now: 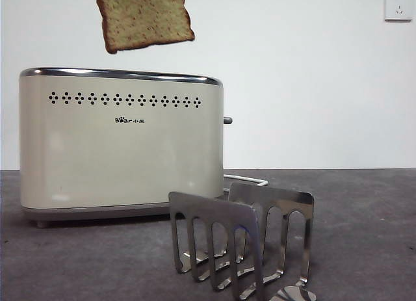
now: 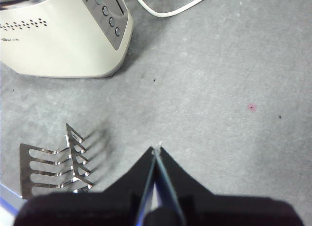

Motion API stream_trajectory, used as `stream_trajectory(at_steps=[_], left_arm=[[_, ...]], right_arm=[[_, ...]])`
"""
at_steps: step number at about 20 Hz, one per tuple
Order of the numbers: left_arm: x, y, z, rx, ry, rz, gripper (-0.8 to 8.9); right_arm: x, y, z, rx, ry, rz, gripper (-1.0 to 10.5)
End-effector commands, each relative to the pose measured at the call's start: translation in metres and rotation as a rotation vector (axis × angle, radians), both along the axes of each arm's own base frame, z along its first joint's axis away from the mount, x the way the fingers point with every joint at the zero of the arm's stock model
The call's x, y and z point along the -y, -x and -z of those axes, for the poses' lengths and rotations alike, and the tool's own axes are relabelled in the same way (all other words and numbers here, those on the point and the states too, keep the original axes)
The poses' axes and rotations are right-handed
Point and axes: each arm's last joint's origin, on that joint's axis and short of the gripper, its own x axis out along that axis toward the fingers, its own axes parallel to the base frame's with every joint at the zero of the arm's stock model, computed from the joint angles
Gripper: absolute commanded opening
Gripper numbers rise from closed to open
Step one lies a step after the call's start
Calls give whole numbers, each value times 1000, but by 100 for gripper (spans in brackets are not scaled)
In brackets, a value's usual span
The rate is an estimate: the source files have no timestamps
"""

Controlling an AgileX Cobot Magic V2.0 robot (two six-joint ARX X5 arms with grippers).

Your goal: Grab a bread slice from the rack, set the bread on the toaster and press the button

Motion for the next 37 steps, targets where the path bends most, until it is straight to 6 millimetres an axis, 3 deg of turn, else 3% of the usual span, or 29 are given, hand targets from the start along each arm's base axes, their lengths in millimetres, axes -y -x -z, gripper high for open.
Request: stream_trajectory(at_steps=[1,7,19,26,32,37], left_arm=[[3,-6,4,-17,-6,12,-10],[1,-14,10,-27,-38,4,-10],[-4,-10,16,-32,-88,10,-10],[-5,-18,41,-109,-150,11,-10],[-11,-22,43,-115,-155,-10,-9],[-2,-34,53,-144,-147,16,-9]], right_arm=[[0,0,-2,14,1,-7,-1],[0,0,-2,16,1,-7,-1],[0,-1,-3,22,1,-8,-1],[0,-1,-3,22,1,-8,-1],[0,-1,-3,23,1,-8,-1],[0,-1,-3,22,1,-8,-1]])
